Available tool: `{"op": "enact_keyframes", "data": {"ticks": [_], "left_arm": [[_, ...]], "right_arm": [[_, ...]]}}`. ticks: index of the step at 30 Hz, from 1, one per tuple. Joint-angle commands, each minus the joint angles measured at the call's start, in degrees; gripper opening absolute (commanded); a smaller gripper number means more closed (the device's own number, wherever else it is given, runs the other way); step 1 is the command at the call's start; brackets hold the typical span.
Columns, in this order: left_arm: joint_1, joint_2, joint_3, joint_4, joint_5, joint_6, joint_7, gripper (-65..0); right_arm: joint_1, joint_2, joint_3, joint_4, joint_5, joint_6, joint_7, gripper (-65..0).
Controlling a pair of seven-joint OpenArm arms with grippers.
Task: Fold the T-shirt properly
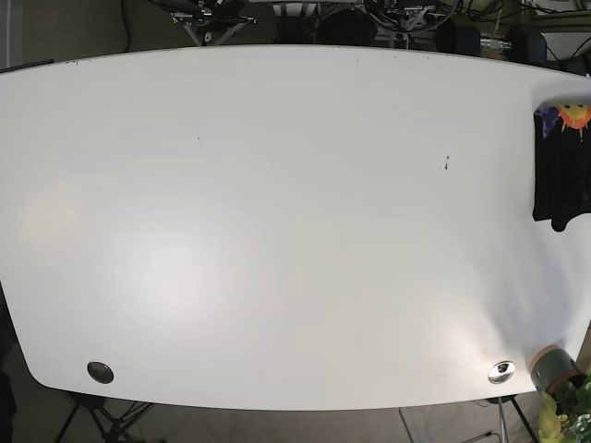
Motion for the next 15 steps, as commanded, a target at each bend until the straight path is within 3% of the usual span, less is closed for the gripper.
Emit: {"op": "enact_keyframes", "data": {"ticks": [1, 15], "left_arm": [[0.34, 0.04, 0.09, -0.09, 0.17, 0.12, -1.01, -29.3], [1.4, -1.19, 0.09, 0.26, 0.17, 0.12, -1.45, -29.3]], "right_arm": [[-0.04, -0.01, 0.11, 0.19, 0.03, 0.15, 0.51, -57.9], [-0.56, -0.19, 0.28, 0.19, 0.47, 0.15, 0.51, -57.9]]}}
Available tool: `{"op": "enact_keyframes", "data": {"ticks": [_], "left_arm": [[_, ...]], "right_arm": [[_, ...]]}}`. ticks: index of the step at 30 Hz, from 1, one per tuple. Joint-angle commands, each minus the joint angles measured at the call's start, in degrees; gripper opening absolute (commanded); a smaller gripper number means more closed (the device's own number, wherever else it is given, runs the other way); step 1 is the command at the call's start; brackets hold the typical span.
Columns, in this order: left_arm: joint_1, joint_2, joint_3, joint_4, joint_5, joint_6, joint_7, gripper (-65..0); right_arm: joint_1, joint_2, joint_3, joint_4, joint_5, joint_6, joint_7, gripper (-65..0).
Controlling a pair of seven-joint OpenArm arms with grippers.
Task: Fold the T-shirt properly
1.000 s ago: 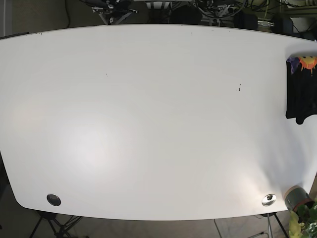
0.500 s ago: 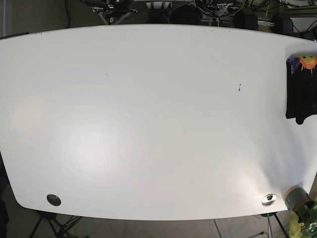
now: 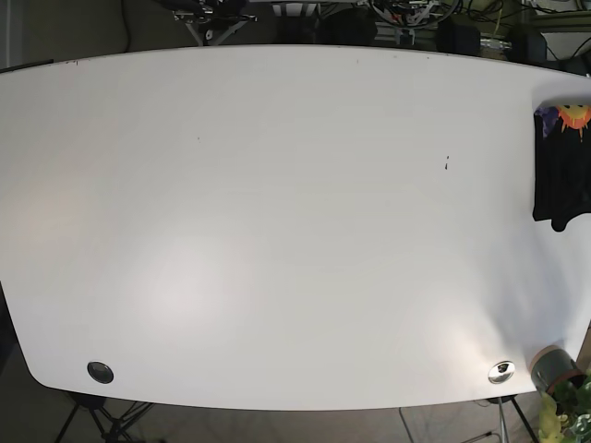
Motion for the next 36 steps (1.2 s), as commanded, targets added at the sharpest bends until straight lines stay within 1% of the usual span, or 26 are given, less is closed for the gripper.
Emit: {"op": "enact_keyframes", "data": {"ticks": [1, 26, 30, 32, 36], "left_arm": [[0.28, -0.01, 0.09, 0.15, 0.17, 0.12, -0.44, -29.3], [0.2, -0.01, 0.09, 0.15, 0.08, 0.12, -0.44, -29.6], [1.6, -0.1, 0.09, 0.32, 0.08, 0.12, -0.53, -29.7], [3.27, -0.1, 0.18, 2.7, 0.08, 0.12, -0.53, -29.7], [9.43, -1.15, 0.18, 13.42, 0.17, 0.12, -0.27, -29.7]], "right_arm": [[-0.1, 0.09, 0.13, 0.19, 0.23, 0.15, 0.49, -57.9], [-0.37, 0.09, 0.22, 0.19, 0.23, 0.15, 0.49, -58.2], [-3.36, 0.09, 0.22, 3.09, -0.21, 0.06, 1.63, -58.3], [-5.29, 0.27, 0.22, 5.11, -0.21, 0.06, 2.33, -58.3], [-8.9, 0.45, 0.22, 8.71, -0.21, 0.06, 2.42, -58.3]]}}
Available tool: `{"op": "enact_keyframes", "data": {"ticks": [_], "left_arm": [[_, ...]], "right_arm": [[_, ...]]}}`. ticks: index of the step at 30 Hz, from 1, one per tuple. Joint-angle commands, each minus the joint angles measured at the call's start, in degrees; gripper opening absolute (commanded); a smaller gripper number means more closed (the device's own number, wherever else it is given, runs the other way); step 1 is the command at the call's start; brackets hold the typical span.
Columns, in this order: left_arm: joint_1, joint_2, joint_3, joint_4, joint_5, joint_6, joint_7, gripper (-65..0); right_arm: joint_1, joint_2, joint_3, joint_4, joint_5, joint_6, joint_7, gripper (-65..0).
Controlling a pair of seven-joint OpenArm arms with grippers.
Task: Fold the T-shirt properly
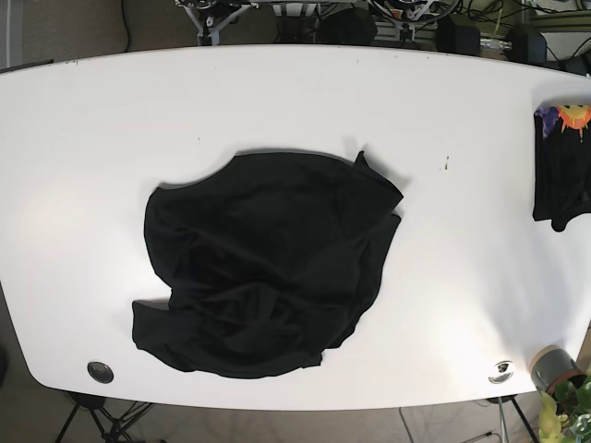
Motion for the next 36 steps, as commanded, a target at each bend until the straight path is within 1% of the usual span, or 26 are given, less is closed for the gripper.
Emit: {"op": "enact_keyframes", "data": {"ticks": [1, 6, 9, 11, 17, 20, 21, 23, 26, 29, 32, 36], "left_arm": [[3.34, -0.93, 0.12, 5.39, 0.17, 0.27, 0.13, -29.7], [8.0, -1.02, 0.12, 11.55, 0.17, 0.27, 0.22, -29.7], [10.72, -1.11, 0.12, 14.62, 0.17, 0.27, 0.22, -29.7], [12.57, -1.11, 0.12, 17.08, 0.17, 0.27, 0.22, -29.7], [19.86, -2.95, 0.03, 27.02, -0.01, 0.27, 0.3, -29.7], [23.65, -3.22, 0.03, 31.85, -0.01, 0.27, 0.3, -29.7], [25.14, -4.01, 0.03, 33.88, -0.1, 0.27, 0.3, -29.7], [27.07, -5.15, 0.03, 36.25, -0.18, 0.27, 0.3, -29.7], [29.18, -5.42, 0.03, 38.8, -0.18, 0.27, 0.3, -29.7], [31.65, -5.42, -0.15, 41.88, -0.18, 0.27, 0.3, -29.7], [34.46, -5.5, -0.24, 45.22, -0.27, 0.27, 0.3, -29.7], [38.24, -5.5, -0.24, 50.67, -0.27, 0.27, 0.3, -29.7]], "right_arm": [[-1.58, 0.27, 0.06, 1.94, -0.08, 0.1, 0.58, -58.3], [-4.21, 0.36, 0.06, 4.58, 0.27, 0.1, 0.58, -58.3], [-5.8, 1.15, 0.06, 6.6, 0.36, 0.1, 0.58, -58.3], [-7.2, 1.15, 0.06, 8.09, 0.36, 0.1, 0.41, -58.3], [-12.04, 1.15, 0.06, 13.19, 0.09, 0.1, 0.32, -58.3], [-14.68, 2.56, 0.06, 15.48, 0.45, 0.1, 0.32, -58.3], [-15.64, 2.91, 0.06, 16.62, 0.45, 0.1, 0.32, -58.3], [-17.4, 3.17, 0.06, 18.64, 0.45, 0.1, 0.32, -58.5], [-19.95, 3.26, 0.24, 21.72, 0.45, 0.1, 0.32, -58.5], [-23.2, 4.67, 2.44, 25.59, 0.36, 0.1, 0.32, -58.5], [-25.75, 4.93, 3.93, 28.93, 0.27, 0.37, 0.32, -58.5], [-29.71, 6.34, 5.34, 34.91, 0.45, 0.46, 0.32, -58.5]]}}
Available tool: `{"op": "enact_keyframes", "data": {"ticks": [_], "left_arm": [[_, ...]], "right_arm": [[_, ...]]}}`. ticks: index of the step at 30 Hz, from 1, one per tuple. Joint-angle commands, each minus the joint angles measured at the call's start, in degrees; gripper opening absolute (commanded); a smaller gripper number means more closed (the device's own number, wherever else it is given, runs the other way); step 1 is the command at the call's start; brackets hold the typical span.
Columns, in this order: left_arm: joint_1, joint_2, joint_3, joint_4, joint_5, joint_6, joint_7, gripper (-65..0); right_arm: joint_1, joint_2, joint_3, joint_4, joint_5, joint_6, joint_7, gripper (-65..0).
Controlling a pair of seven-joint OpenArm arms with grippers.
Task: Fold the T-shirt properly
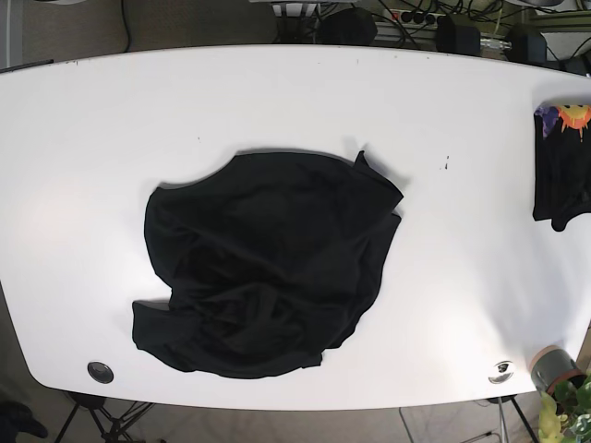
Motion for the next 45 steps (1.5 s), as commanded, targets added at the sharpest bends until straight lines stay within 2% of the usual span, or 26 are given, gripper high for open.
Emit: {"op": "enact_keyframes", "data": {"ticks": [1, 9, 15, 21, 23, 26, 30, 34, 45], "left_arm": [[3.01, -0.17, -0.13, 3.36, -0.14, 0.18, -0.75, -29.7], [13.03, -1.66, -2.94, 18.3, -0.23, 0.18, -0.75, -29.7], [18.48, -1.75, -5.84, 25.51, -0.23, 0.18, -0.83, -29.7], [21.61, -1.66, -6.63, 32.54, -0.4, 0.36, -1.01, -29.7], [21.61, -1.58, -7.6, 35.0, -1.9, 0.36, -1.01, -29.7], [21.61, -1.84, -8.04, 38.61, -7.0, 0.27, -1.01, -29.7], [21.61, -2.1, -10.15, 42.56, -11.66, 0.27, -1.1, -29.7], [21.61, -1.84, -12.17, 45.11, -13.33, 0.27, -1.1, -29.7], [21.61, -1.66, -13.58, 46.78, -13.33, 0.27, -1.19, -29.4]], "right_arm": [[-3.01, 0.61, 0.53, 3.75, 0.18, 0.19, 0.87, -58.5], [-11.8, 3.07, 0.71, 16.23, 0.18, -0.07, 0.78, -58.5], [-17.25, 2.63, 5.54, 24.06, 0.18, 0.28, 0.78, -58.5], [-22.61, 3.07, 7.92, 32.76, 0.18, 0.37, 0.78, -58.5], [-24.11, 3.07, 9.06, 35.57, 0.18, 0.37, 0.78, -58.5], [-25.16, 2.98, 10.11, 39.27, 0.18, 0.37, 0.78, -58.5], [-26.13, 2.81, 11.78, 42.7, 0.27, 0.37, 0.78, -58.5], [-26.04, 2.63, 12.57, 45.95, 0.27, 0.37, 0.78, -58.5], [-19.53, 2.55, 14.42, 50.43, 0.27, 0.28, 0.78, -58.5]]}}
